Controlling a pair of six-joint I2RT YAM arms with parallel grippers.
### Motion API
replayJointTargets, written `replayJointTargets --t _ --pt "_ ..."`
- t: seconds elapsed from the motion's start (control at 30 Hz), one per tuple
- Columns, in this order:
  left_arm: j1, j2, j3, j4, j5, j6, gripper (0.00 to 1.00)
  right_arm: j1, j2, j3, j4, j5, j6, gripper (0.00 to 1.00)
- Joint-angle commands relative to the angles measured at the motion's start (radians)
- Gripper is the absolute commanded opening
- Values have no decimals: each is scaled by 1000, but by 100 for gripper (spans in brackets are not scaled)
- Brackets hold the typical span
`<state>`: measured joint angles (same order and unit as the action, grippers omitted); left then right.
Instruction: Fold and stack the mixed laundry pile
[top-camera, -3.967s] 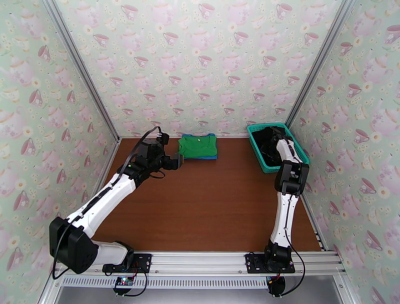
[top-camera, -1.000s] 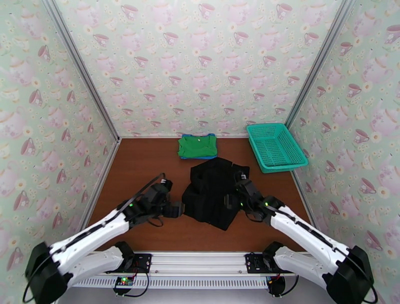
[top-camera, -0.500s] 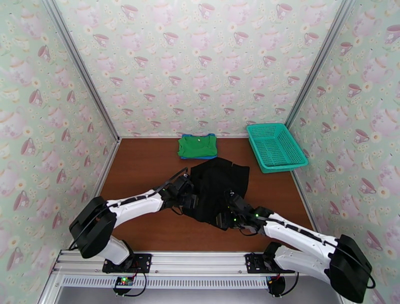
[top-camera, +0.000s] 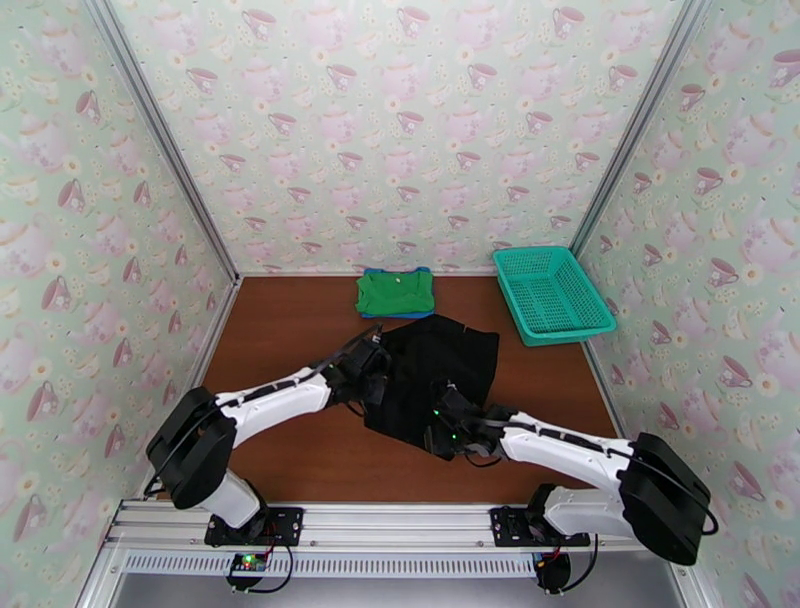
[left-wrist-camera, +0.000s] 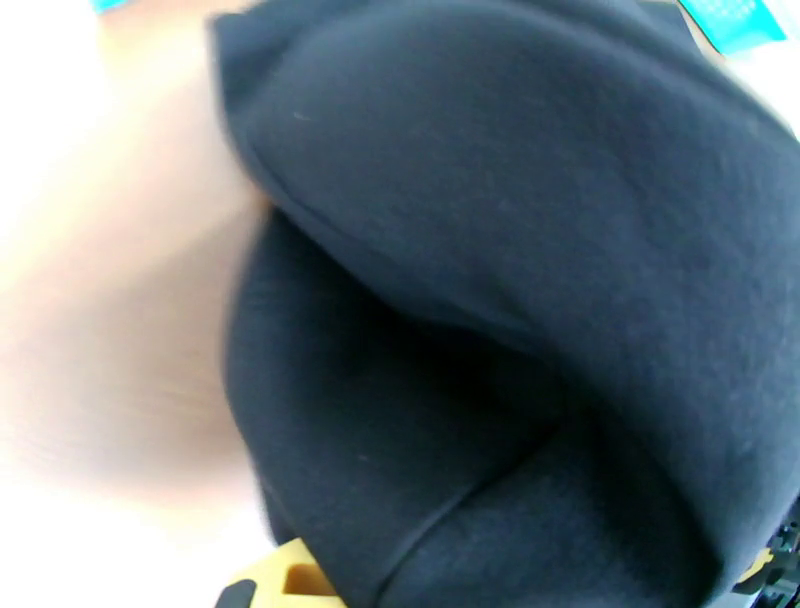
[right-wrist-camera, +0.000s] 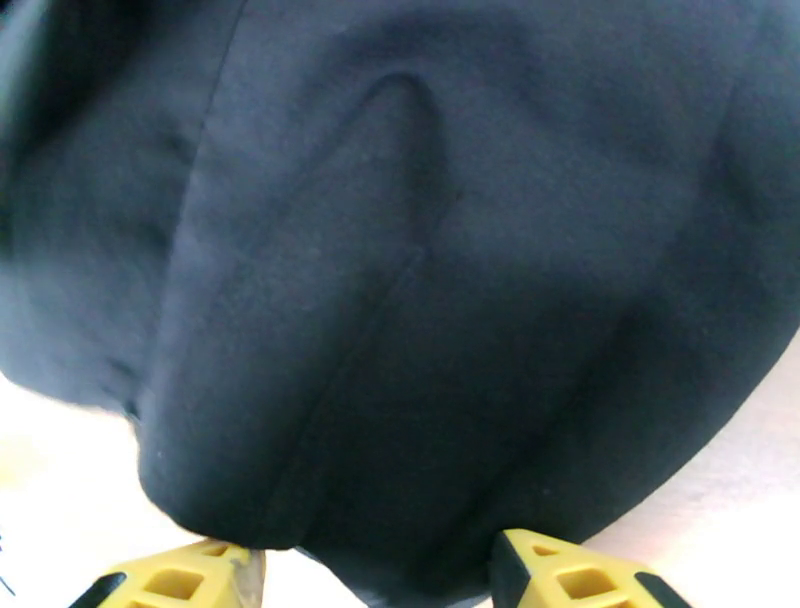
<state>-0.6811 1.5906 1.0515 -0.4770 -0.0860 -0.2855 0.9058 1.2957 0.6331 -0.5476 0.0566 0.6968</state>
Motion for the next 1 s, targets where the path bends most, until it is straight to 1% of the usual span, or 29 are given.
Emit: replayJointTargets --t 0.0,0.07,0.13,0.2,0.27,0.4,0.43,0.47,0.5,0.53,0.6,0.63,0.7,0.73,0.77,0.8,0.9,0.97 --pt "106 -25 50 -91 -9 136 0 37 42 22 41 -15 17 63" --pt "169 -15 67 -82 25 185 0 59 77 11 123 -72 39 62" --pt "210 2 83 -68 41 222 1 83 122 2 216 -123 69 62" --pt "246 31 114 -70 45 233 6 112 185 18 291 -165 94 61" --pt "275 68 150 -75 19 235 13 150 260 67 332 -181 104 61" --pt "304 115 208 -49 -28 219 23 202 384 205 334 -201 88 60" --pt "308 127 222 -41 -39 216 35 206 402 240 331 -207 78 60" --pt "311 142 241 -41 -61 216 45 207 414 265 326 -216 66 60" --pt "312 155 262 -48 -84 217 47 208 419 288 316 -218 50 60" --pt "313 174 286 -60 -112 223 57 208 418 317 291 -209 28 60" --pt "313 204 331 -89 -153 234 61 205 410 373 216 -171 -27 60" --pt "312 212 348 -106 -164 235 65 202 403 404 168 -144 -61 60" --pt "308 195 347 -114 -159 225 74 186 375 445 83 -92 -119 60" --pt "300 166 324 -102 -152 218 82 171 353 455 46 -73 -150 60" --pt "292 132 296 -85 -146 209 95 150 330 457 18 -57 -176 61" --pt "281 87 257 -68 -140 198 100 123 297 450 -14 -40 -206 60" --pt "226 -86 106 -3 -109 176 99 8 170 408 -80 3 -302 60" --pt "152 -203 10 28 -97 187 96 -105 71 369 -103 -15 -372 61"
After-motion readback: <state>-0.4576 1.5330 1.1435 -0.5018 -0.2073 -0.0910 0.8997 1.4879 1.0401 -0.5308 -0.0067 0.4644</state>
